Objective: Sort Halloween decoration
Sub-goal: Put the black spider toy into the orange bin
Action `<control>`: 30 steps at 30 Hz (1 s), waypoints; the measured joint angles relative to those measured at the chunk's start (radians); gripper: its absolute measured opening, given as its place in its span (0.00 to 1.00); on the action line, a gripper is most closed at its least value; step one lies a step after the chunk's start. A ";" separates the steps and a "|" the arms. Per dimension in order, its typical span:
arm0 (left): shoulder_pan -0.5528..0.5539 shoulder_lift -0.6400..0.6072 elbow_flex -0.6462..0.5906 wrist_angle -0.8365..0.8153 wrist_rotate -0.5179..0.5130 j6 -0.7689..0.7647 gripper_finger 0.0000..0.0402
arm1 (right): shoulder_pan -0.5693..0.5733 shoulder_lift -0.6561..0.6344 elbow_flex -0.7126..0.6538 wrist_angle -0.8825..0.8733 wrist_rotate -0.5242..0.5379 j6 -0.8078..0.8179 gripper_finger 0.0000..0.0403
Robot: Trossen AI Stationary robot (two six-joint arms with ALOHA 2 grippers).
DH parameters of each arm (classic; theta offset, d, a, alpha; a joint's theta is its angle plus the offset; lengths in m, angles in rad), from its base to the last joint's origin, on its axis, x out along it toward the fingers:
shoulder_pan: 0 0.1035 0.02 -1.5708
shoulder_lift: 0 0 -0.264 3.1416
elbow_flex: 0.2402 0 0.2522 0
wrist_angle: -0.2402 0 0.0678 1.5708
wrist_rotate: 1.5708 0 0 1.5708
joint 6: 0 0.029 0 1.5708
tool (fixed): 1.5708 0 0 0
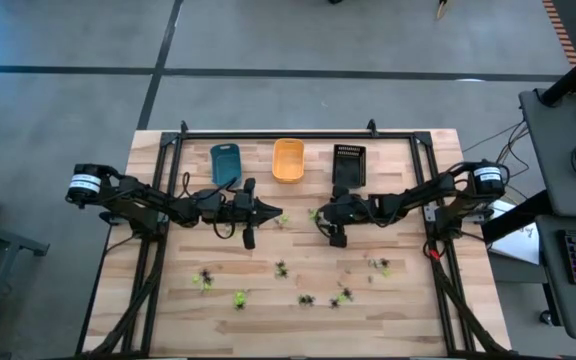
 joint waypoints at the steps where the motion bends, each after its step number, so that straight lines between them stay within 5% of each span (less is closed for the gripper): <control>1: 0.000 0.000 0.000 0.000 0.000 0.000 0.00 | -0.003 0.006 0.000 0.002 0.001 0.000 0.52; 11: 0.000 0.000 0.000 0.000 0.000 0.000 0.00 | -0.022 0.018 -0.001 0.002 -0.001 0.012 0.39; 22: 0.000 0.000 0.000 0.000 0.000 0.000 0.00 | -0.024 0.018 -0.001 -0.002 -0.030 0.020 0.06; 30: 0.000 0.000 0.000 -0.001 0.000 0.000 0.00 | -0.024 0.012 -0.001 -0.007 -0.047 0.037 0.02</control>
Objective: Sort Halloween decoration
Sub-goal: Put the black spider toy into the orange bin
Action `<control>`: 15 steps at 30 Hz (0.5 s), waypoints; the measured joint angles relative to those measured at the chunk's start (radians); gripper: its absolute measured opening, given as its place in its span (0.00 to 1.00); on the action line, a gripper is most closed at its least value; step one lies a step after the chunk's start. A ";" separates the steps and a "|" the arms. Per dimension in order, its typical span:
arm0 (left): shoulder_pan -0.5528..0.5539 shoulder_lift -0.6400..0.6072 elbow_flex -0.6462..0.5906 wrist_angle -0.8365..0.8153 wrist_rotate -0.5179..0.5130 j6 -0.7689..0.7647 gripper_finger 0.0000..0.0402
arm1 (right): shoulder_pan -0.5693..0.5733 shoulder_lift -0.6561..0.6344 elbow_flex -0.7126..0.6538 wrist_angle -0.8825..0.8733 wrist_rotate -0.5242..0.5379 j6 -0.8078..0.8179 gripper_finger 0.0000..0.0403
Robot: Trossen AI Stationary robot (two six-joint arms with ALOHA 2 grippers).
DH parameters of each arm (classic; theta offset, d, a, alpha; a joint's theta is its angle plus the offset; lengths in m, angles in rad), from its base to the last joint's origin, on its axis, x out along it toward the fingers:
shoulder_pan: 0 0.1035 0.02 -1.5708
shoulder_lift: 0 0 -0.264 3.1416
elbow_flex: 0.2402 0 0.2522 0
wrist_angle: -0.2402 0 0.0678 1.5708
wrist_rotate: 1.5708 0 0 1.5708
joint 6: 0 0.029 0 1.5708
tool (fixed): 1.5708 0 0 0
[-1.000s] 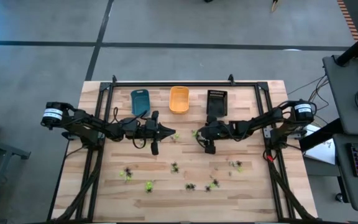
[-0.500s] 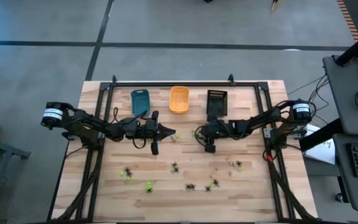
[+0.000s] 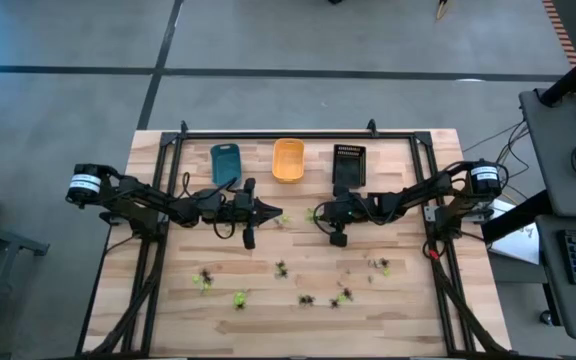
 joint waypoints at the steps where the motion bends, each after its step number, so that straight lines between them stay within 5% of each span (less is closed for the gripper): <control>1: 0.000 0.000 0.000 0.000 0.000 0.000 0.00 | 0.001 -0.007 0.000 -0.001 0.000 0.001 0.02; 15: 0.000 0.000 0.000 0.000 0.000 0.000 0.00 | 0.055 -0.125 -0.006 -0.239 -0.016 0.111 0.02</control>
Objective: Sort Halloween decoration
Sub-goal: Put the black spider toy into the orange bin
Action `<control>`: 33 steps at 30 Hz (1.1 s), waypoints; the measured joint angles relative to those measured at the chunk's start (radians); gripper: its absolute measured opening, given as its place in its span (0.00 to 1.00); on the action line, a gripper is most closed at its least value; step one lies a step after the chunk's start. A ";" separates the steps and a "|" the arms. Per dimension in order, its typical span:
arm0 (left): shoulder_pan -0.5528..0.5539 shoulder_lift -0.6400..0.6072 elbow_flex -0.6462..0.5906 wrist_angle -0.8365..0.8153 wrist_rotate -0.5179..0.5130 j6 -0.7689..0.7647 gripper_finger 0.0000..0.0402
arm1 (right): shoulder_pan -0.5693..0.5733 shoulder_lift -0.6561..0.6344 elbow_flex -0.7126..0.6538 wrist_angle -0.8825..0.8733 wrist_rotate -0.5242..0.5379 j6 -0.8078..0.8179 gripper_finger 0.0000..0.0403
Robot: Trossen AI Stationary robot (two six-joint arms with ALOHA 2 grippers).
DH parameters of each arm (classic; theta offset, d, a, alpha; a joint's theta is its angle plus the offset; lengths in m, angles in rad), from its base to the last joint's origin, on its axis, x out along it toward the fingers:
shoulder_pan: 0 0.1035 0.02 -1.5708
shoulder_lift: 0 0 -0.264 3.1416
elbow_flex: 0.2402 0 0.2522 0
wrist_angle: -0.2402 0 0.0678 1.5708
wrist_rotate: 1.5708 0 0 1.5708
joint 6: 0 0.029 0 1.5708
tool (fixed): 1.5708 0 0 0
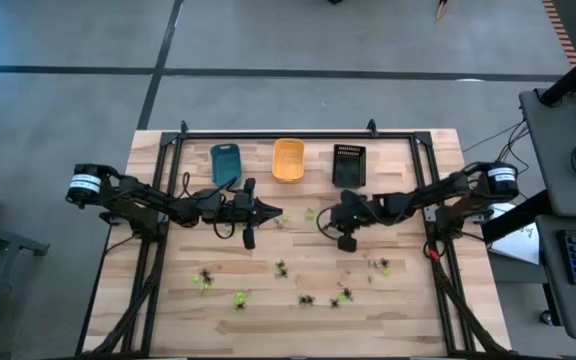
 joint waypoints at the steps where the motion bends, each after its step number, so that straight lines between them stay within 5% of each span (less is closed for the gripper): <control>1: 0.000 0.000 0.000 0.000 0.000 0.000 0.00 | 0.007 -0.003 0.000 0.005 0.015 0.000 0.02; 9: 0.000 0.000 0.000 -0.002 0.000 0.000 0.00 | 0.017 -0.050 0.001 0.153 0.071 -0.072 0.02; 19: 0.000 0.000 0.000 -0.007 0.000 -0.003 0.00 | 0.015 -0.049 0.000 0.037 0.036 -0.075 0.05; 33: 0.000 0.000 0.000 0.003 0.000 0.000 0.00 | -0.031 -0.037 0.058 -0.076 -0.018 -0.246 0.47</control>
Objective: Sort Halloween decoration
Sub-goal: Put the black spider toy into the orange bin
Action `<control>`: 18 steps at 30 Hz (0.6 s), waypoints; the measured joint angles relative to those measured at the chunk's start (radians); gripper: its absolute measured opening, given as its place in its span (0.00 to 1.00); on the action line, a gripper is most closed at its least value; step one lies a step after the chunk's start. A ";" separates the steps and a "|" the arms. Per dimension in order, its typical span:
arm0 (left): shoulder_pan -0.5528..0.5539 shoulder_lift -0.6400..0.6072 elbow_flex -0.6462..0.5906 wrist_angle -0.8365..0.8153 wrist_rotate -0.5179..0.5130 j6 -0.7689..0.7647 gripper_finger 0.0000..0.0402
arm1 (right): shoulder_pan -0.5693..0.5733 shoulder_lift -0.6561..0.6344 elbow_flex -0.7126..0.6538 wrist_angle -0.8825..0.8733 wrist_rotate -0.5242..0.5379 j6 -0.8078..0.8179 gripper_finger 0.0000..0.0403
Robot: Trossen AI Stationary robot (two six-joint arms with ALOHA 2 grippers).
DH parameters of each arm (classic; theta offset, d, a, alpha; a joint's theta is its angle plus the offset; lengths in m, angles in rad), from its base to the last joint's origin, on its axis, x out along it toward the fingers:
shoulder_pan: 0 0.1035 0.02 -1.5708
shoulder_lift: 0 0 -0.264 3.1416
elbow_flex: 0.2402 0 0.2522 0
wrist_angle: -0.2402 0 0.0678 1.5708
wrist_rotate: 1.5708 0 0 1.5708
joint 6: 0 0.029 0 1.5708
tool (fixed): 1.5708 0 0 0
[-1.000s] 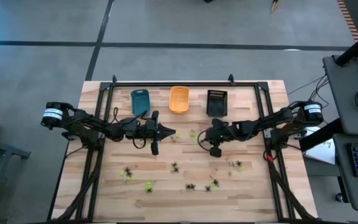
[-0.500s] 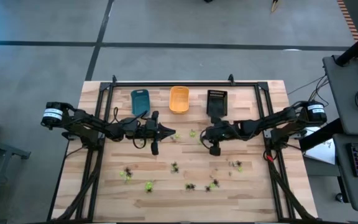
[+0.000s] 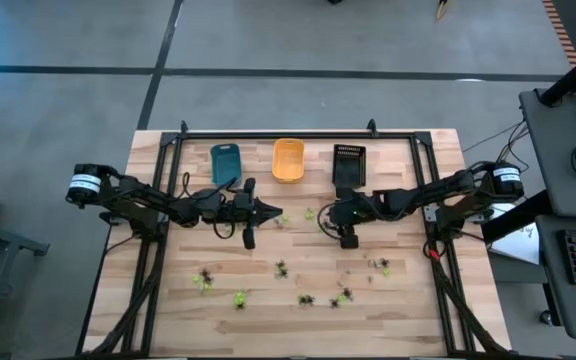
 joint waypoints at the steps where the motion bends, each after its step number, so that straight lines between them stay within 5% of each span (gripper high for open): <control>1: 0.000 0.000 0.000 0.000 0.000 0.003 0.00 | -0.006 0.002 0.018 -0.031 -0.002 -0.016 0.48; 18: 0.000 0.000 0.000 -0.002 -0.002 0.055 0.00 | -0.022 0.210 0.241 -0.289 -0.027 -0.181 0.45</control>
